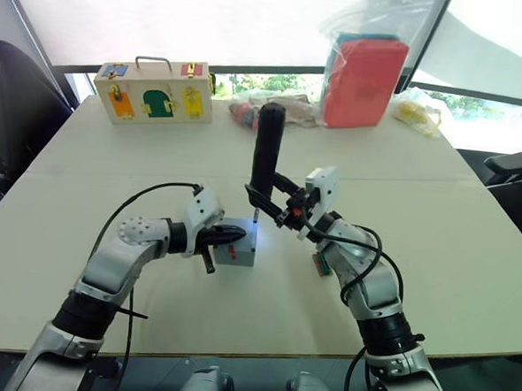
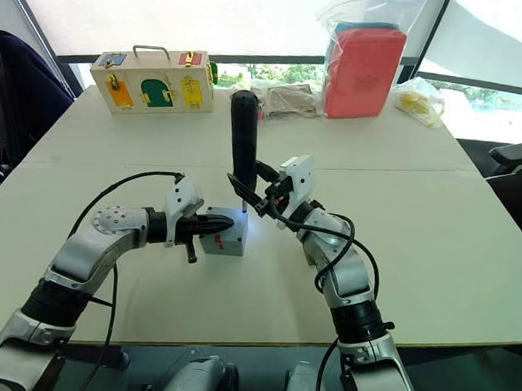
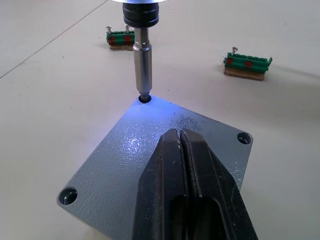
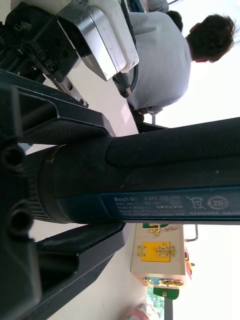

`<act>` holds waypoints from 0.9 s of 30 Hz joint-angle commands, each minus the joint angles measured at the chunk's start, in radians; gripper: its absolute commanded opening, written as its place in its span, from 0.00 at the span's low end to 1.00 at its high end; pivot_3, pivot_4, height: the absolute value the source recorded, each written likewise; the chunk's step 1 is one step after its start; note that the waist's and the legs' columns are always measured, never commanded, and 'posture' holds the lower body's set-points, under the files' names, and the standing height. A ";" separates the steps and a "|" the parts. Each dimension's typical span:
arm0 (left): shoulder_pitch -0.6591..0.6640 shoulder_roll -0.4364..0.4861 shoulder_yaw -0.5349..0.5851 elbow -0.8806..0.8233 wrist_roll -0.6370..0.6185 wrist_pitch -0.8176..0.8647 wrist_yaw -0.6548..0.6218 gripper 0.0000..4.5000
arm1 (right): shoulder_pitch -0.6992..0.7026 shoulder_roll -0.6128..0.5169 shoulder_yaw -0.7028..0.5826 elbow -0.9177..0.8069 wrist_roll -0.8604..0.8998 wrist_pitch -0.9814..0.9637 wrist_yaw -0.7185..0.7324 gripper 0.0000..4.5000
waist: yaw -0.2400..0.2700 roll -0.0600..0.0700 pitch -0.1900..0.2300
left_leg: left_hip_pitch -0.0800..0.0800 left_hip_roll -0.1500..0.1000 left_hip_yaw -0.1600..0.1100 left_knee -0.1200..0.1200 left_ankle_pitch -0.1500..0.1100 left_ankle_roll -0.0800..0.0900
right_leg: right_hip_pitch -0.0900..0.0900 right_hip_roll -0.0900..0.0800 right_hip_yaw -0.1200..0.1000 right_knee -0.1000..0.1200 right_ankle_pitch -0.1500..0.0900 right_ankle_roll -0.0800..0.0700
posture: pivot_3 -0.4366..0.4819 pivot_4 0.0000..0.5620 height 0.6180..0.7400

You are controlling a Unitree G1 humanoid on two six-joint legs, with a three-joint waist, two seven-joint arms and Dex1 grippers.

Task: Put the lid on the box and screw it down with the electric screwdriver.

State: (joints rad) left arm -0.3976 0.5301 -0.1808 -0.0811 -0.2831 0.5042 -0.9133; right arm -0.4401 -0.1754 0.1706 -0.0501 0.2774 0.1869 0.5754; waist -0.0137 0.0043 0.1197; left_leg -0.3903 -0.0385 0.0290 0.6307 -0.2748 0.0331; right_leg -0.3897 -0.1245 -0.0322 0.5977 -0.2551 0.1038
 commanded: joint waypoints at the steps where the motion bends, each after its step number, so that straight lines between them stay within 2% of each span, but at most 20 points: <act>1: 0.041 0.006 -0.051 0.081 0.045 0.022 0.003 0.00 | 0.005 -0.035 -0.024 -0.003 -0.015 0.091 -0.025 0.41 | 0.000 0.000 0.001 | 0.000 0.000 0.000 0.000 0.000 0.000 | 0.000 0.000 0.000 0.000 0.000 0.000 | 0.48 0.27 1.00; 3: 0.045 0.007 -0.050 0.086 0.046 0.016 0.002 0.00 | -0.028 -0.047 -0.053 -0.056 0.012 0.134 -0.034 0.41 | 0.002 0.001 0.005 | -0.001 0.000 0.000 0.000 0.000 0.000 | 0.000 0.000 0.000 -0.001 0.000 0.000 | 0.48 0.27 1.00; 7: 0.071 0.015 -0.048 0.067 0.043 0.009 0.002 0.00 | -0.154 -0.111 -0.151 -0.231 0.151 0.354 -0.054 0.41 | 0.005 0.003 0.016 | -0.002 0.000 0.000 0.000 0.000 0.000 | -0.001 0.000 0.000 -0.001 0.000 0.000 | 0.48 0.27 1.00; 11: 0.082 0.005 -0.008 0.030 0.004 0.013 0.011 0.00 | -0.323 -0.171 -0.296 -0.299 0.399 0.637 -0.094 0.41 | 0.004 0.006 0.018 | -0.012 0.000 0.000 0.001 0.001 0.001 | -0.010 -0.001 -0.001 -0.001 0.001 0.000 | 0.48 0.27 1.00; 15: 0.057 -0.010 0.117 -0.073 -0.151 0.115 0.017 0.00 | -0.511 -0.236 -0.458 -0.178 0.542 0.871 -0.196 0.41 | 0.002 0.007 0.024 | -0.020 0.000 0.000 0.000 0.003 0.001 | -0.017 0.000 -0.002 0.000 0.002 -0.001 | 0.48 0.27 1.00; 17: 0.033 0.026 0.184 -0.172 -0.264 0.193 -0.011 0.00 | -0.616 -0.345 -0.509 -0.013 0.572 1.126 -0.203 0.41 | 0.000 0.005 0.032 | -0.022 0.000 0.000 -0.001 0.003 0.001 | -0.018 0.000 -0.003 0.000 0.002 -0.001 | 0.48 0.27 1.00; 19: -0.002 0.079 0.225 -0.269 -0.356 0.269 -0.043 0.00 | -0.663 -0.489 -0.466 0.120 0.550 1.306 -0.159 0.41 | 0.003 0.002 0.039 | -0.028 0.000 0.000 0.002 0.004 0.000 | -0.021 0.000 -0.004 0.001 0.002 -0.001 | 0.48 0.27 1.00; 21: -0.014 0.121 0.230 -0.318 -0.395 0.301 -0.066 0.00 | -0.680 -0.590 -0.398 0.207 0.539 1.402 -0.123 0.41 | 0.008 0.001 0.042 | -0.039 0.000 -0.003 0.005 0.005 0.000 | -0.027 -0.001 -0.009 -0.001 0.003 -0.002 | 0.48 0.27 1.00; 22: -0.017 0.138 0.227 -0.333 -0.403 0.308 -0.071 0.00 | -0.685 -0.630 -0.361 0.240 0.542 1.421 -0.109 0.41 | 0.007 0.002 0.043 | -0.041 -0.001 -0.003 0.006 0.007 -0.005 | -0.028 -0.002 -0.010 -0.002 0.003 -0.002 | 0.48 0.27 1.00; 25: -0.024 0.214 0.190 -0.379 -0.389 0.296 -0.124 0.00 | -0.657 -0.796 -0.190 0.348 0.624 1.428 -0.027 0.41 | 0.000 0.010 0.050 | -0.050 -0.005 0.000 0.010 0.006 -0.002 | -0.035 -0.005 -0.010 -0.002 0.005 0.002 | 0.48 0.27 1.00; 27: -0.024 0.239 0.171 -0.393 -0.380 0.286 -0.138 0.00 | -0.651 -0.852 -0.119 0.387 0.647 1.428 0.002 0.41 | -0.001 0.012 0.059 | -0.054 -0.005 0.000 0.014 0.005 0.000 | -0.037 -0.003 -0.013 -0.001 0.006 0.005 | 0.48 0.27 1.00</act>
State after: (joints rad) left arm -0.4220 0.7498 -0.0015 -0.4379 -0.6638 0.8032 -1.0304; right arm -1.0574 -0.9787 0.0314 0.3383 0.8705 1.6078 0.5279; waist -0.0151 0.0167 0.1788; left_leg -0.4454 -0.0436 0.0290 0.6451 -0.2697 0.0334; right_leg -0.4266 -0.1274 -0.0470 0.5968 -0.2481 0.1104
